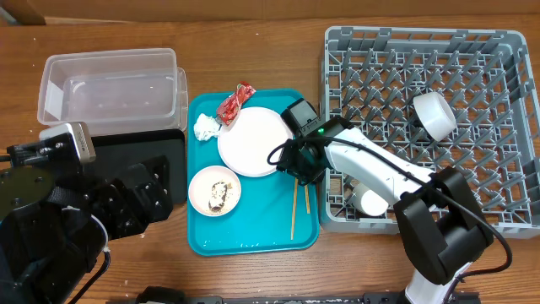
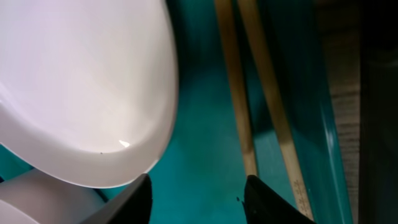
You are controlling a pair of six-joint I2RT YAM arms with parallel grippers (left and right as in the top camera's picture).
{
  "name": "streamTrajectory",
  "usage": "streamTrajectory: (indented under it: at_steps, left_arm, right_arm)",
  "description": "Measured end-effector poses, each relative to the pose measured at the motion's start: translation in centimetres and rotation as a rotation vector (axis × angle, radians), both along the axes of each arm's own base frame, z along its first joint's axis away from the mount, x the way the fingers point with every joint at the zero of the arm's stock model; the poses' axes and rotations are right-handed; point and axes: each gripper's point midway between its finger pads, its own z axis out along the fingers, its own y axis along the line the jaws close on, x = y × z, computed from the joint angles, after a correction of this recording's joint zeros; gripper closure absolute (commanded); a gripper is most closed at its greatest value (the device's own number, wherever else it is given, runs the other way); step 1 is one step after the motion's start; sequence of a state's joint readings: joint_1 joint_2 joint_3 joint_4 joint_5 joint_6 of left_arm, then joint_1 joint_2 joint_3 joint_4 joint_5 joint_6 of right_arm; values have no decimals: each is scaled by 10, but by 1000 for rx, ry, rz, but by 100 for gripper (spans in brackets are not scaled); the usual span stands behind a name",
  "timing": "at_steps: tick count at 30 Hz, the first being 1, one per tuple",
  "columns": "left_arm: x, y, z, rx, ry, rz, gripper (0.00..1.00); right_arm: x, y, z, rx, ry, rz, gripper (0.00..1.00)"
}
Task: Sort waste into correct bins and load items into the dishwasher
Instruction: 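Release the bowl and move the right gripper to the pink plate rim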
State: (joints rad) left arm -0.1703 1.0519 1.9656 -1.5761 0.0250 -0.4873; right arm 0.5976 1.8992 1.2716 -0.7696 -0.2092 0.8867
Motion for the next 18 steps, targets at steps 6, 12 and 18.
streamTrajectory:
  at_steps: [6, 12, 18]
  left_arm:
    - [0, 0, 0, 0, 0, 0, 0]
    - [0, 0, 0, 0, 0, 0, 0]
    - [0, 0, 0, 0, 0, 0, 0]
  right_arm:
    - [-1, 10, -9, 45, 33, -4, 67]
    - [-13, 7, -15, 24, 92, -8, 62]
    - [-9, 21, -11, 12, 7, 31, 56]
